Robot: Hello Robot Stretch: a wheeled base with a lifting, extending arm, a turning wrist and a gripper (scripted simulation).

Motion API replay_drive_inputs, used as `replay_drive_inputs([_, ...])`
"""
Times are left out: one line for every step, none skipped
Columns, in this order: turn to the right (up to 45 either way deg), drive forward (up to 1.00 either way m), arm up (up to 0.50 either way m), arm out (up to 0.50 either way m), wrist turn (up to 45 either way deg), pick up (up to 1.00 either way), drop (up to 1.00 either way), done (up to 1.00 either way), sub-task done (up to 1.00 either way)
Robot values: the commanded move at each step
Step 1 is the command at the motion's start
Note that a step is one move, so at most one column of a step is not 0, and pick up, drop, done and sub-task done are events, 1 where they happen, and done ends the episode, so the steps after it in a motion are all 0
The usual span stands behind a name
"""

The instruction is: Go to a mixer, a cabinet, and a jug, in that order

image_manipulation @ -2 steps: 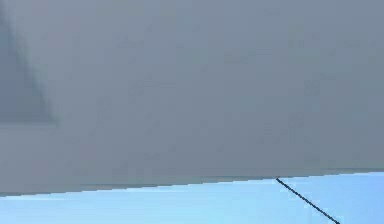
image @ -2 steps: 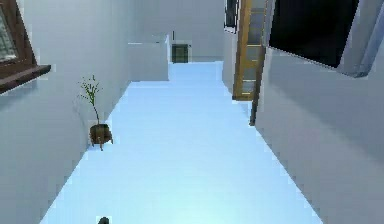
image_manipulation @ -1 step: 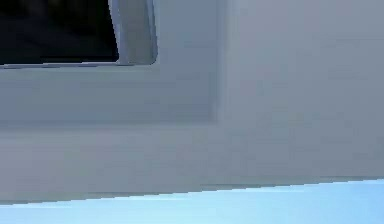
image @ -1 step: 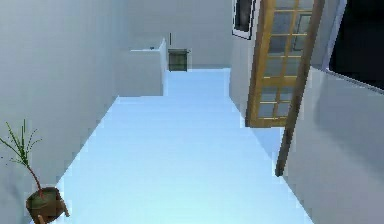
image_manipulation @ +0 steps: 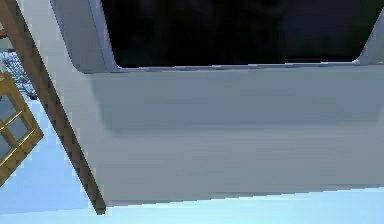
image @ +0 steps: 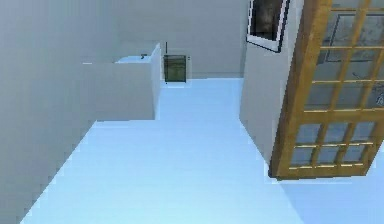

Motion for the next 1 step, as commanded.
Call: replay_drive_inputs([-3.0, 0.00, 0.00, 0.00, 0.0, 0.00, 0.00, 0.00, 0.00])
